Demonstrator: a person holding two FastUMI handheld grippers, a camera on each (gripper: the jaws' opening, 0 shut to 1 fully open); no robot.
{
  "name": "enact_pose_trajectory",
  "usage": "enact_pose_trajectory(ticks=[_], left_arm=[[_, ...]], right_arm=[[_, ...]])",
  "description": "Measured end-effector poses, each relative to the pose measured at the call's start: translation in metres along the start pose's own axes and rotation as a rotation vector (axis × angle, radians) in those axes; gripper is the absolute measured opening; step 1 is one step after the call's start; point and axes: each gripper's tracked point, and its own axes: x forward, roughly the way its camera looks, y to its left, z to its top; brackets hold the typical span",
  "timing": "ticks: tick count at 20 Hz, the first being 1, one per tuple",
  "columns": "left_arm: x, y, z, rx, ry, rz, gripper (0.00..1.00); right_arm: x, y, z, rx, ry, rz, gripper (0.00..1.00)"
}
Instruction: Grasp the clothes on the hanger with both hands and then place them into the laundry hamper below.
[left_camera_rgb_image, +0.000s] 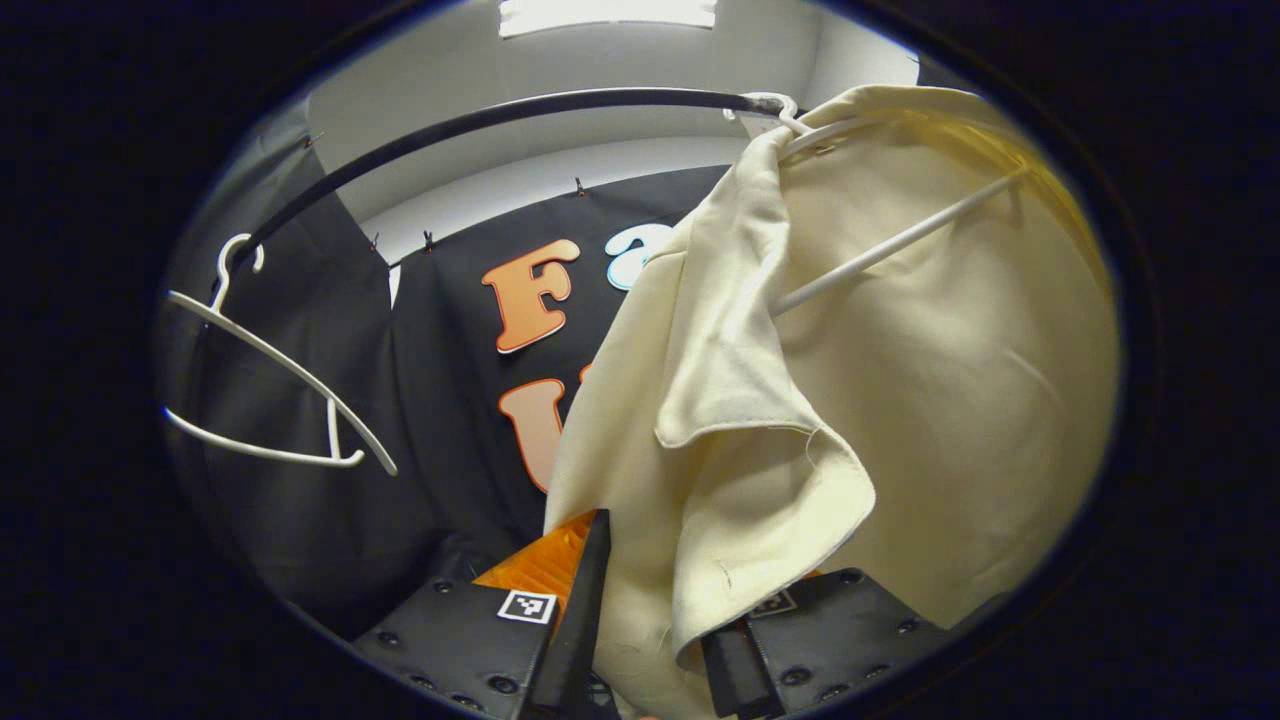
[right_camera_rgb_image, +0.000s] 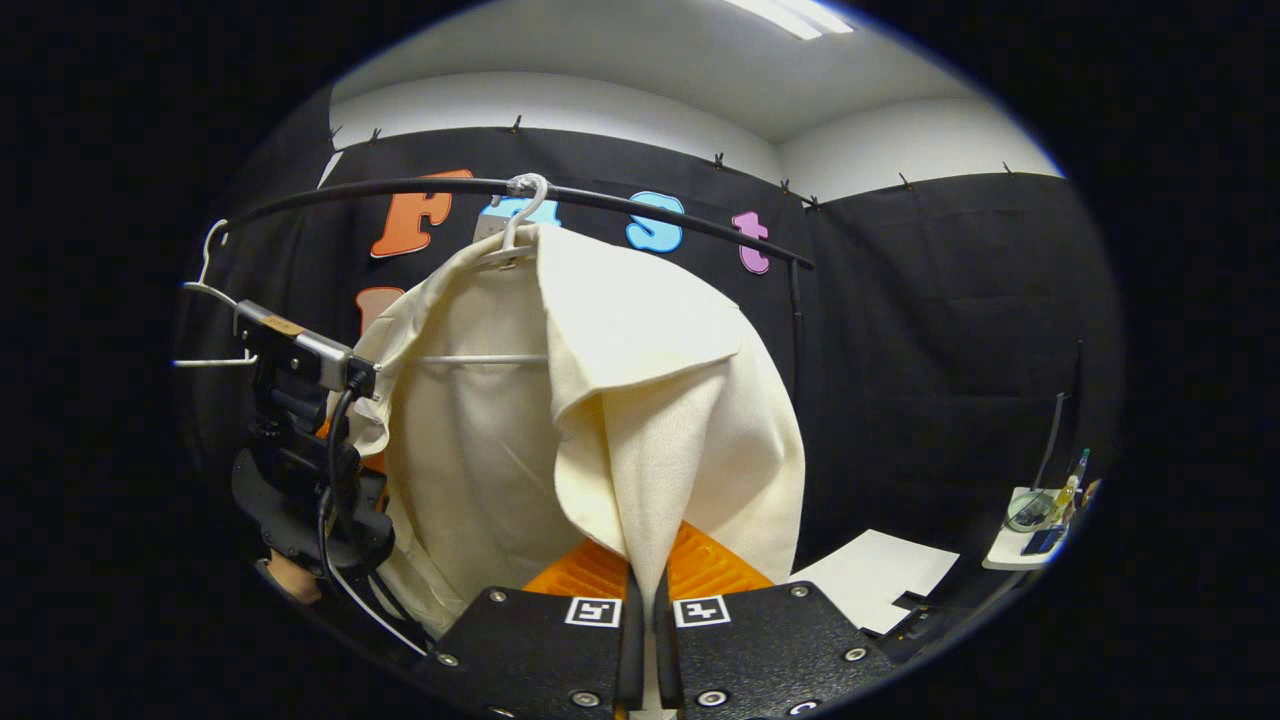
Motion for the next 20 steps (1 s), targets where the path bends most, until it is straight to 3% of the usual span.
enact_pose_trajectory(ticks=[1, 2, 3, 9, 20], left_arm=[[0.0, 0.007, 0.004, 0.018, -0.013, 0.018, 0.35], [0.0, 0.012, 0.008, 0.03, -0.023, 0.03, 0.3], [0.003, 0.014, 0.006, 0.037, -0.022, 0.022, 0.14], [-0.006, 0.02, 0.022, 0.116, -0.075, -0.05, 0.14], [0.017, 0.077, 0.078, 0.32, -0.267, 0.076, 0.14]], right_arm=[[-0.001, -0.001, 0.002, -0.003, -0.005, -0.001, 0.05], [-0.002, -0.001, 0.002, -0.005, -0.01, -0.005, 0.05], [-0.003, -0.004, 0.003, -0.006, -0.014, -0.009, 0.05], [-0.021, -0.026, 0.028, -0.012, -0.088, -0.069, 0.02], [-0.037, -0.095, 0.093, -0.07, -0.189, -0.198, 0.01]])
